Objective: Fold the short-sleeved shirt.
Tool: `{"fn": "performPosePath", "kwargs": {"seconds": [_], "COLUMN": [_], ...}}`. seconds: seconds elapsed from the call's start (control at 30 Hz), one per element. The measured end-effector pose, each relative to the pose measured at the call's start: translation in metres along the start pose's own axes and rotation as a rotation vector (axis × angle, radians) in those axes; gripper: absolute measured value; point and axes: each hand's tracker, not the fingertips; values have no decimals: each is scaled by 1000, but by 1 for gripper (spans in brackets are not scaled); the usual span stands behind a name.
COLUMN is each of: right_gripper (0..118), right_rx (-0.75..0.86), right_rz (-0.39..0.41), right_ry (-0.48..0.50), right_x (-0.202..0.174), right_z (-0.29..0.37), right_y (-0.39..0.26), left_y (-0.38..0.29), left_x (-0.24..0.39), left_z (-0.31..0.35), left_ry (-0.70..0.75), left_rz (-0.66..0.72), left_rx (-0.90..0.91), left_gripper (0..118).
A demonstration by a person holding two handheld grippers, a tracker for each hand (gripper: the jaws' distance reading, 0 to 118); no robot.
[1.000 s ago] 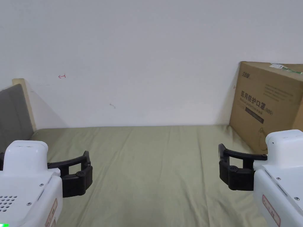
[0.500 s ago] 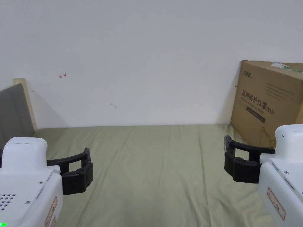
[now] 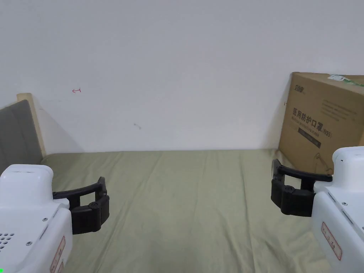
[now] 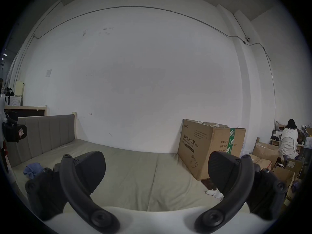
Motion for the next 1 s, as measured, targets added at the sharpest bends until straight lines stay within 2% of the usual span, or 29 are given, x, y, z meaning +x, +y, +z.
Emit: {"fn": "performPosePath", "kwargs": {"seconds": [0.4,0.67,1.0], "right_gripper": [118,118,118], "right_rx": [13,2,14], "right_rz": [29,-2,-3], "right_ry": [-14,-9,-8], "right_x": [-6,-5,-12], "right_z": [-1,-4,-2], "right_y": [-4,-3,-7], "left_y": [2,2,1], "left_x": [0,0,1], "left_z": [-3,-5,-6], "left_ry": [2,-4,-9], "left_rz": [2,1,-4], "left_rx": [1,1,-10], "left_gripper": [118,118,118]}}
